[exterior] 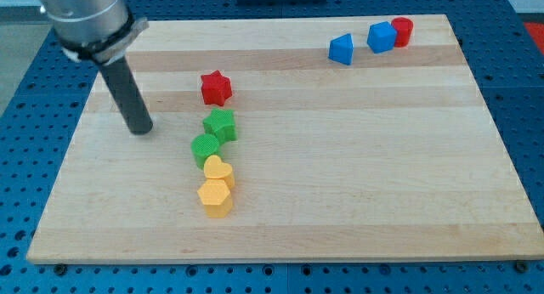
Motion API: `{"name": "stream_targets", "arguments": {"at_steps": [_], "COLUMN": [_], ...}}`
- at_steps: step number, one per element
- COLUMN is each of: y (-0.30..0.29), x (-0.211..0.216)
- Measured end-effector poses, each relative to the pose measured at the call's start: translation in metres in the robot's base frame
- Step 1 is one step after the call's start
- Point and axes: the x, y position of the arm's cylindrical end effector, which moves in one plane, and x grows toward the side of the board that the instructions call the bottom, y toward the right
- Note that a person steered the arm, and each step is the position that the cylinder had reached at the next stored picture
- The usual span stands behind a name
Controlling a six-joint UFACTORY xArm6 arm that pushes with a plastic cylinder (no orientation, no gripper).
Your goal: Push he green blocks to the center
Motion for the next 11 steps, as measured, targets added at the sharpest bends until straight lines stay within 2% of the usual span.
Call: {"name": "stream_targets", "arguments": {"at_steps": [1, 3, 4, 6, 7, 8, 10, 11], "y": [0.005, 0.137, 0.149, 0.040, 0.040, 0.084, 0.195, 0.208], "x": [0.025, 0.025, 0.025, 0.016, -0.024, -0.031, -0.013, -0.013]}}
